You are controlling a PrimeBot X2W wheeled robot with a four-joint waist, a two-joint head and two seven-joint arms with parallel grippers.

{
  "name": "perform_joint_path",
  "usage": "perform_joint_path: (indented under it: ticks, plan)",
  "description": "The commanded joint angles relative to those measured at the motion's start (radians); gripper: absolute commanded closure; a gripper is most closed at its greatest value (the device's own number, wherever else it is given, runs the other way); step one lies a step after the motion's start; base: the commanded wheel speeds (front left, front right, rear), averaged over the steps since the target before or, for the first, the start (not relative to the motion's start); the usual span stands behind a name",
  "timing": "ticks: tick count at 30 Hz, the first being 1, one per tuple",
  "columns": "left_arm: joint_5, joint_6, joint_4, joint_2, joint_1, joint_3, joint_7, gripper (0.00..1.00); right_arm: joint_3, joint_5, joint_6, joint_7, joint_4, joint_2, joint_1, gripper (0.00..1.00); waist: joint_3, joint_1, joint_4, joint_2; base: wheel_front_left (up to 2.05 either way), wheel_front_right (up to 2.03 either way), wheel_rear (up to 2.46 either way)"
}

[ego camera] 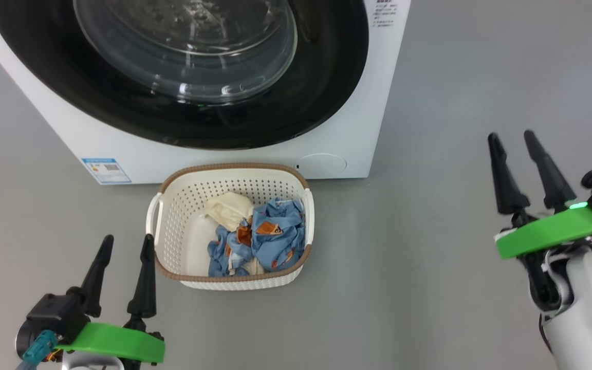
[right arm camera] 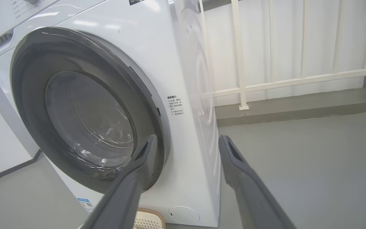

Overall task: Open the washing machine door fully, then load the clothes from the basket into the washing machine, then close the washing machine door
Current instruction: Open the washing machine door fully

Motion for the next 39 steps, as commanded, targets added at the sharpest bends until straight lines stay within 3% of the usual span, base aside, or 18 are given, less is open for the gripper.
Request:
perform_joint_path:
  ticks: [1,3,4,5,6,8,9,10,20,26,33,39]
  plan:
    - [-0.004,-0.003,-0.025,0.022,-0.042,0.029,-0.009,0.0,0.016,0.047,-0.001,-0.012,-0.023,-0.018,-0.041,0.0,0.025,0.0,0.015,0.0,0.0,0.0,0.0]
    - [-0.003,-0.003,-0.027,0.021,-0.046,0.028,-0.009,0.0,0.015,0.071,-0.001,-0.012,-0.021,-0.026,-0.053,0.03,0.033,0.0,0.019,0.0,0.0,0.0,0.0]
    - [-0.004,-0.003,-0.031,0.021,-0.051,0.026,-0.009,0.0,0.014,0.092,-0.001,-0.012,-0.021,-0.036,-0.066,0.13,0.042,0.0,0.023,0.0,0.0,0.0,0.0]
    - [-0.004,-0.003,-0.035,0.021,-0.055,0.025,-0.009,0.0,0.015,0.11,-0.001,-0.012,-0.021,-0.047,-0.078,0.28,0.049,0.0,0.026,0.0,0.0,0.0,0.0]
    - [-0.003,-0.003,-0.039,0.022,-0.059,0.024,-0.009,0.0,0.015,0.128,-0.001,-0.012,-0.022,-0.055,-0.089,0.53,0.056,0.0,0.03,0.0,0.0,0.0,0.0]
    - [-0.001,-0.003,-0.046,0.021,-0.065,0.022,-0.009,0.0,0.012,0.169,-0.001,-0.012,-0.022,-0.07,-0.11,0.7,0.068,0.0,0.039,0.0,0.0,0.0,0.0]
    - [-0.001,-0.003,-0.048,0.02,-0.068,0.021,-0.009,0.0,0.012,0.186,-0.001,-0.012,-0.02,-0.08,-0.119,0.89,0.074,0.0,0.043,0.0,0.0,0.0,0.0]
    - [-0.001,-0.003,-0.05,0.019,-0.071,0.02,-0.009,0.0,0.013,0.207,-0.001,-0.012,-0.018,-0.088,-0.129,1.0,0.079,0.0,0.047,0.0,0.0,0.0,0.0]
    - [-0.003,-0.003,-0.066,0.007,-0.092,0.015,-0.009,0.0,0.045,0.461,-0.001,0.039,0.043,-0.171,-0.26,1.0,0.139,0.0,0.085,0.0,0.0,0.0,0.0]
    - [-0.008,-0.003,-0.074,0.0,-0.108,0.015,-0.009,0.0,0.055,0.655,-0.001,0.162,0.072,-0.19,-0.374,1.0,0.191,0.0,0.107,0.0,0.0,0.0,0.0]
    - [-0.015,-0.003,-0.092,-0.012,-0.136,0.008,-0.009,0.0,0.08,0.786,-0.001,0.301,0.137,-0.216,-0.527,1.0,0.256,0.0,0.137,0.0,0.0,0.0,0.0]
    - [-0.023,-0.003,-0.11,-0.02,-0.161,-0.006,-0.009,0.0,0.15,0.823,-0.001,0.383,0.136,-0.234,-0.634,1.0,0.312,0.0,0.168,0.0,0.0,0.0,0.0]
